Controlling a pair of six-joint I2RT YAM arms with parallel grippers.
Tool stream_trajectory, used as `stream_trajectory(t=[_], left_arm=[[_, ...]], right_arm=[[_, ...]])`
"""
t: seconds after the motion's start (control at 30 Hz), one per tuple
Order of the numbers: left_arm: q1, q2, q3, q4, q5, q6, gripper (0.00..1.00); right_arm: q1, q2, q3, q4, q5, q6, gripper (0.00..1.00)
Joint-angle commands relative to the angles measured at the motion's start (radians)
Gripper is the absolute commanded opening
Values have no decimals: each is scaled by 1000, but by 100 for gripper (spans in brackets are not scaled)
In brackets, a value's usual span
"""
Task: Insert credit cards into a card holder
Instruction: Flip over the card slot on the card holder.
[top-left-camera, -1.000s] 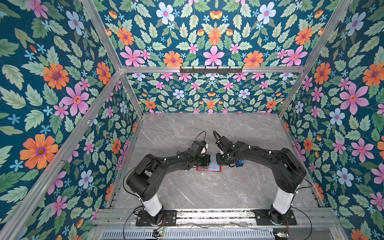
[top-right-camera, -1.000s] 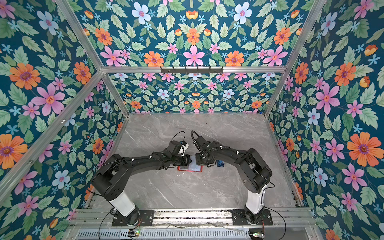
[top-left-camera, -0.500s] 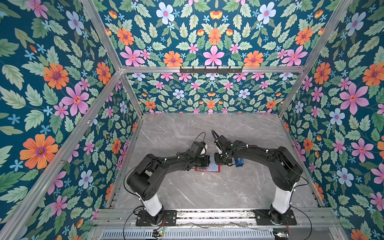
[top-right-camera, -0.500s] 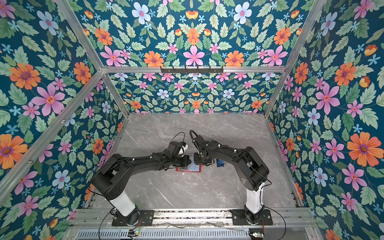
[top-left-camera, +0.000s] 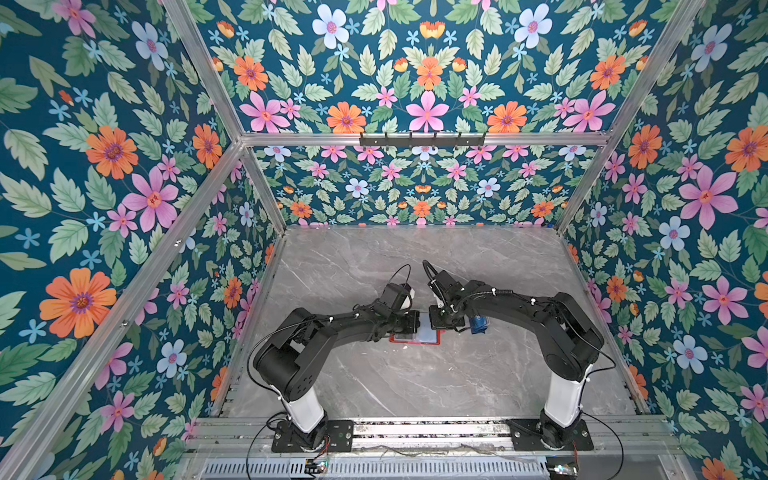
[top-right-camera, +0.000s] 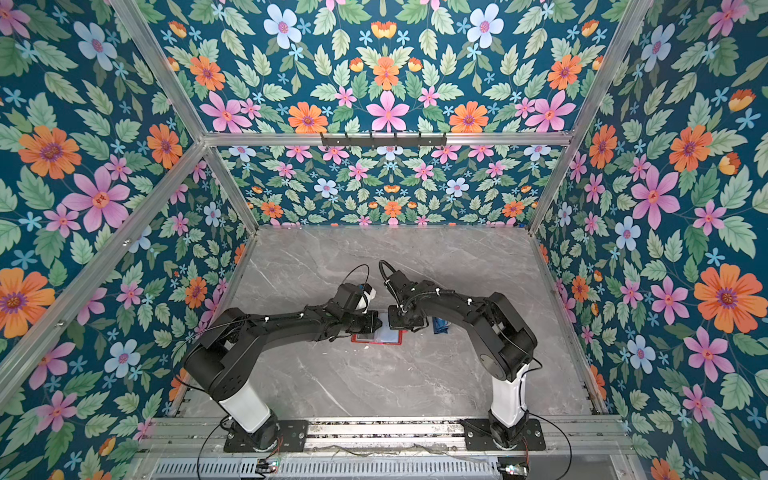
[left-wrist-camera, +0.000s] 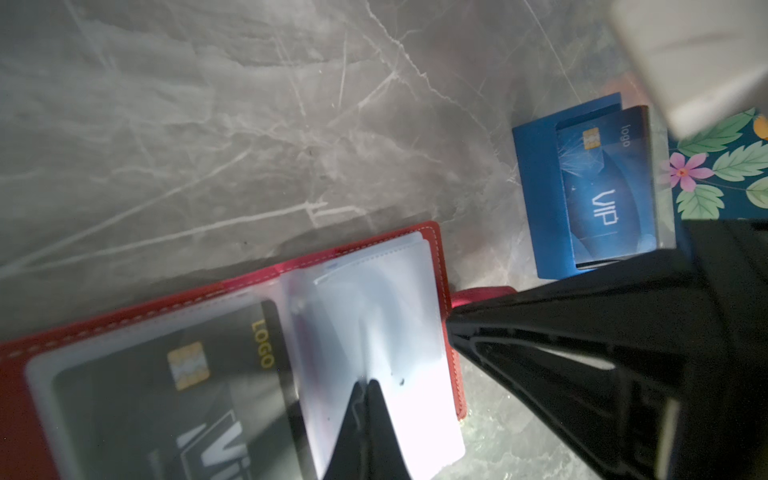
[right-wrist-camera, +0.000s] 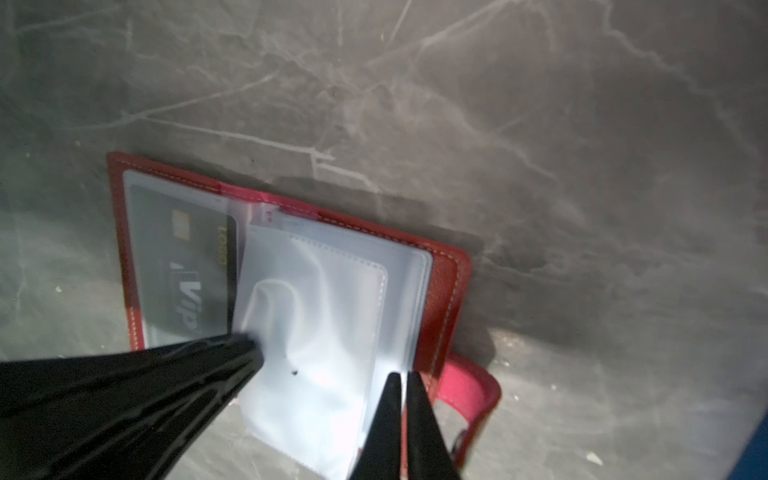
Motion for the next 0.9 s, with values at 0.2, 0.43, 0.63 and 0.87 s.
stream_trajectory(t=[0.2,0.43,0.63,0.87], left_arm=[[-1,-6,-3,21,-6,8,0],[-1,-10,-10,27,-4,6,0],[-1,-26,-22,29,-19,8,0],[-1,-41,-27,20,-52,7,15]], right_arm=[[3,27,14,11,-36,6,10],[3,11,-7,72,-87,9,15],[3,6,-26,114,-118,25,18],[2,-13,-51,163,-141,26,19]])
